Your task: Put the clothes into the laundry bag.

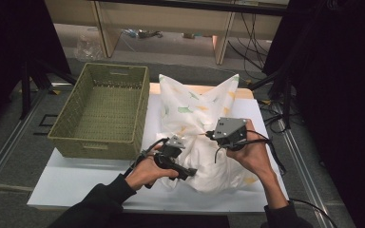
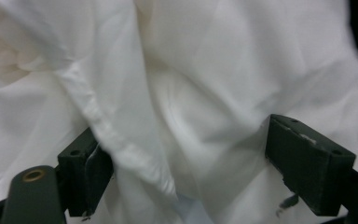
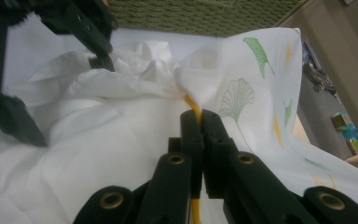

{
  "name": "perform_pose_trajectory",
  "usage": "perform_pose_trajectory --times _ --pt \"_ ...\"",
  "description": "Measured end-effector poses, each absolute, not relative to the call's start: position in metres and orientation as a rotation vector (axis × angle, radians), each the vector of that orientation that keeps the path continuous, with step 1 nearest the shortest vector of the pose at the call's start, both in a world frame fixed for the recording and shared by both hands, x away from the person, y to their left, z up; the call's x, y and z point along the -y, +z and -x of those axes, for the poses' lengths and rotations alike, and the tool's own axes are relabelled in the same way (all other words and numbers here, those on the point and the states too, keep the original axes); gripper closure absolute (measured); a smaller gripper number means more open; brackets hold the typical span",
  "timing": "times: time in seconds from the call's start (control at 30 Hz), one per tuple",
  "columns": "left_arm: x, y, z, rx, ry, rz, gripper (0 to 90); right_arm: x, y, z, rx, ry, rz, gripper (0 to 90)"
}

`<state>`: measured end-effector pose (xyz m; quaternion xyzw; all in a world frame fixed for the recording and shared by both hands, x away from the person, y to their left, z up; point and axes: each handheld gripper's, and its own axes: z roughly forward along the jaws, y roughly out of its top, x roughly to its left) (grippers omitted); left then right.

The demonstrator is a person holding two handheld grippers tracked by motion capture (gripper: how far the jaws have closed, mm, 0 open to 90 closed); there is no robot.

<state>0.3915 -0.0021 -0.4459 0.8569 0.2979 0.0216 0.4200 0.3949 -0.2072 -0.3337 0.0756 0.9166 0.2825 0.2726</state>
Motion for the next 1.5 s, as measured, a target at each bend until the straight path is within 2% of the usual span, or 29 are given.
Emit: perform_pose_trajectory --times 0.03,0.07,0.13,0.2,0.27,0.43,0.53,0.63,0.7,0.73,0.8,0.83,0.9,1.0,1.07,1.13,1.17,1.33,1.5 --pt "0.006 -0.449 -0.395 -0.759 0.045 -2.139 19.5 0.205 -0.335 -0.394 -2.472 0.780 -0.214 89.9" --pt "0.008 -0.451 -0.400 -0.773 0.042 -2.121 25.9 0.204 -0.336 -0.394 -2.477 0.786 -0.223 89.9" --pt "0.012 -0.452 -0.408 -0.751 0.009 -2.069 58.8 0.204 -0.337 -0.394 -2.477 0.770 -0.215 89.9" --pt "0.016 -0.446 -0.408 -0.710 0.044 -2.026 74.5 0.205 -0.336 -0.394 -2.476 0.750 -0.206 89.9" --pt "0.021 -0.432 -0.405 -0.649 0.101 -2.020 78.5 0.206 -0.335 -0.394 -2.475 0.761 -0.203 90.0" --pt "0.025 -0.406 -0.411 -0.611 0.128 -1.987 80.4 0.208 -0.328 -0.390 -2.454 0.833 -0.208 90.0" --pt "0.030 -0.408 -0.421 -0.640 0.152 -1.995 80.3 0.211 -0.322 -0.386 -2.451 0.849 -0.215 90.0" --pt "0.035 -0.419 -0.436 -0.735 0.104 -1.959 79.9 0.215 -0.319 -0.386 -2.447 0.859 -0.219 90.0" --pt "0.038 -0.430 -0.445 -0.786 0.155 -1.963 77.9 0.216 -0.320 -0.386 -2.452 0.858 -0.223 90.0" --pt "0.037 -0.434 -0.451 -0.770 0.193 -2.016 77.4 0.216 -0.321 -0.386 -2.454 0.855 -0.229 90.0" --pt "0.040 -0.438 -0.455 -0.842 0.174 -1.938 76.1 0.214 -0.324 -0.388 -2.461 0.835 -0.225 90.0" --pt "0.036 -0.436 -0.457 -0.821 0.180 -1.976 74.7 0.213 -0.326 -0.389 -2.464 0.820 -0.225 90.0" --pt "0.036 -0.434 -0.450 -0.834 0.229 -1.951 68.6 0.213 -0.329 -0.390 -2.464 0.806 -0.240 90.0" --pt "0.026 -0.428 -0.433 -0.819 0.234 -1.987 51.8 0.216 -0.330 -0.392 -2.465 0.825 -0.235 90.0" --pt "0.015 -0.427 -0.425 -0.821 0.299 -2.022 37.9 0.217 -0.329 -0.392 -2.462 0.834 -0.244 90.0" --pt "0.004 -0.429 -0.414 -0.824 0.386 -2.045 30.5 0.215 -0.329 -0.392 -2.463 0.834 -0.244 90.0" --pt "0.002 -0.431 -0.412 -0.827 0.391 -2.046 26.5 0.215 -0.329 -0.391 -2.464 0.834 -0.242 89.9" --pt "-0.009 -0.440 -0.413 -0.863 0.374 -2.104 19.0 0.212 -0.329 -0.391 -2.470 0.828 -0.229 89.9" --pt "-0.003 -0.453 -0.425 -0.941 0.228 -2.105 19.4 0.211 -0.331 -0.392 -2.464 0.814 -0.225 89.9"
